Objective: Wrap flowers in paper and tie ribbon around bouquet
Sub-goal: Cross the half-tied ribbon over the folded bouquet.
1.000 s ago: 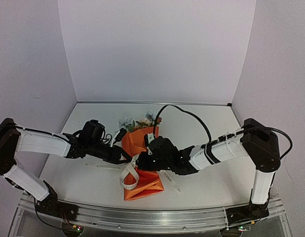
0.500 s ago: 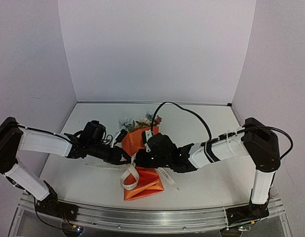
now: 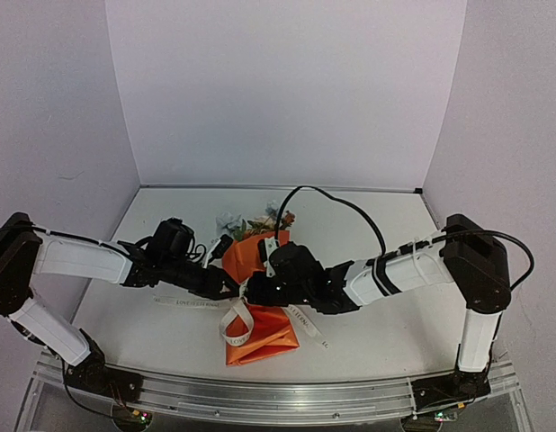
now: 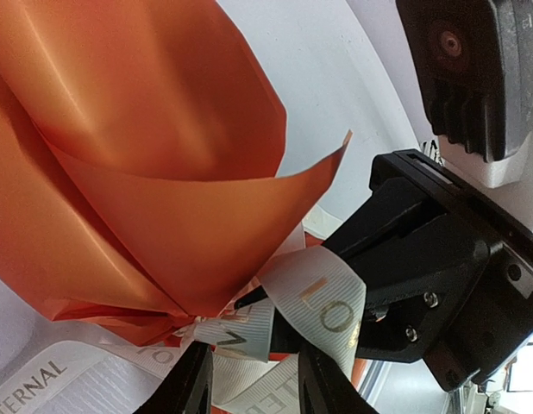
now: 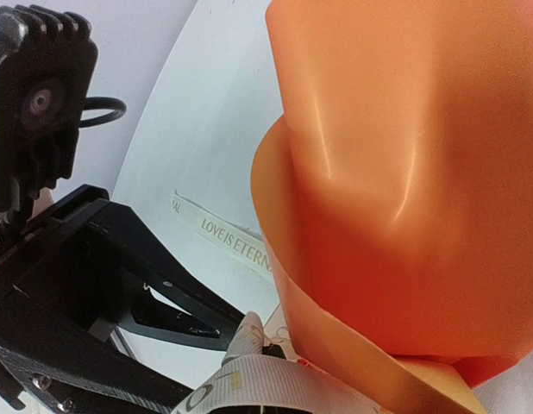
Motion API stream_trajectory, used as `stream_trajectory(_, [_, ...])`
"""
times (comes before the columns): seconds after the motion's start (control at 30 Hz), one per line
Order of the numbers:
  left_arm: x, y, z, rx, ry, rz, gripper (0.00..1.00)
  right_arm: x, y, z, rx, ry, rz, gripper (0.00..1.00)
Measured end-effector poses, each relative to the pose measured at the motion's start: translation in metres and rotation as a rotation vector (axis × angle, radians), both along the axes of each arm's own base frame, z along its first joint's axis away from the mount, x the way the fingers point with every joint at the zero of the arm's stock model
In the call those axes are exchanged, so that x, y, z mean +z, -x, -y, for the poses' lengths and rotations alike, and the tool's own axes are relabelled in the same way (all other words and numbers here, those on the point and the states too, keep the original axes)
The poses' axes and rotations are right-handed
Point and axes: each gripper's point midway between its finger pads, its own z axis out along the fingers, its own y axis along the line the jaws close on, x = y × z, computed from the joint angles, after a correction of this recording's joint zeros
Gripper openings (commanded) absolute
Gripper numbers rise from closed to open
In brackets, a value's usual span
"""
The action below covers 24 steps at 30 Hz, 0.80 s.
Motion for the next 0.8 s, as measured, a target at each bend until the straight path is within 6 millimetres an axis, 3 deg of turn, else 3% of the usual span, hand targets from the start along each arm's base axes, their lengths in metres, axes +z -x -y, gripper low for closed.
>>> stream_trajectory(0.53, [0.0002, -0.0072, -0.0015, 0.025, -0.029, 0.027, 0.31, 0.0005, -0.0009, 0.0001, 0.009, -0.017, -0.002, 0.00])
stream_trajectory(0.8, [-0.0008, -0.0091, -0.0026, 0.026, -0.041, 0.042, 0.37, -0.0005, 0.0002, 0.0007, 0.014, -0.032, 0.002, 0.00])
